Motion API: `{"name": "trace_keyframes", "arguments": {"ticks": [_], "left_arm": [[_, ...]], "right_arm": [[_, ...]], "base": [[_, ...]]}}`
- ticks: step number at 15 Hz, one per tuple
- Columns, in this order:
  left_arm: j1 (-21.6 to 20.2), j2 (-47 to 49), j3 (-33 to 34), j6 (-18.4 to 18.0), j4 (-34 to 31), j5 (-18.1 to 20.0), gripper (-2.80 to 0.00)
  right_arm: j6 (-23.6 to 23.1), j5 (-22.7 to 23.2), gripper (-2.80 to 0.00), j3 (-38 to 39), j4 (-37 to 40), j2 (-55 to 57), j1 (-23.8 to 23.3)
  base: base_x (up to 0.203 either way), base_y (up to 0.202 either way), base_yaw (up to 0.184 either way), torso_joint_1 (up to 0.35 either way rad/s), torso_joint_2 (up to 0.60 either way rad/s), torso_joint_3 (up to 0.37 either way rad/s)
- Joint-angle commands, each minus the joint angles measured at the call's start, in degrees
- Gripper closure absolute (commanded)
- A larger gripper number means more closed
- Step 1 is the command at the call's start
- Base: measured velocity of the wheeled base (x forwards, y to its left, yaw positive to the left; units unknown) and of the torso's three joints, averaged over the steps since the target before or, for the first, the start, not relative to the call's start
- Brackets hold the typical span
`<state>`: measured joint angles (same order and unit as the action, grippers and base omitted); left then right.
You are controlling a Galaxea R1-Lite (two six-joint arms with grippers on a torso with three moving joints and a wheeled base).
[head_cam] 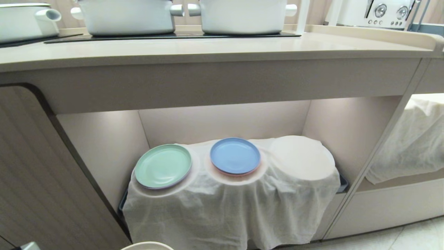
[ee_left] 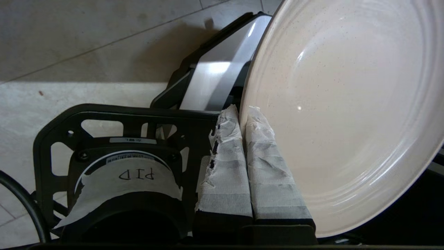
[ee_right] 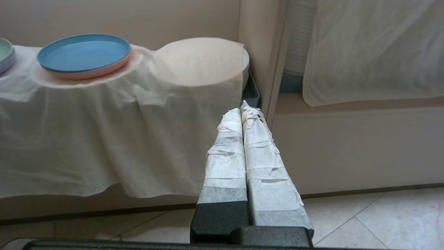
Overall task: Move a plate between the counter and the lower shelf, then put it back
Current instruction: Put the plate in the cupboard
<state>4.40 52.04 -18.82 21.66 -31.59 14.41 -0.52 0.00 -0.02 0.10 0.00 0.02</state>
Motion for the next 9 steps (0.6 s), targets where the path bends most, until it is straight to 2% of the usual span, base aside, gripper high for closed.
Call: {"name": "trace_keyframes", "arguments": {"ticks": [1,6,9], "left_arm": [[0.08,-0.01,0.10,0.13,-0.12,0.09,0.00],[0.08,0.20,0.37,0.13,-0.11,0.26,0.00],[0.08,0.25,0.37,0.12,-0.05,1.93,0.00]], "right_arm": [[0.00,0.00,0.00,0.02,-0.01,0.00,-0.02],[0.00,0.00,0.00,0.02,-0.01,0.00,-0.02],[0.00,0.00,0.00,0.02,-0.01,0.00,-0.02]], "base": [[0.000,-0.177,-0.005,0.000,0.00,0.002],[0.000,-0.196,0.001,0.002,0.00,0.003],[0.000,-0.194,0.001,0.001,0.00,0.003]]}}
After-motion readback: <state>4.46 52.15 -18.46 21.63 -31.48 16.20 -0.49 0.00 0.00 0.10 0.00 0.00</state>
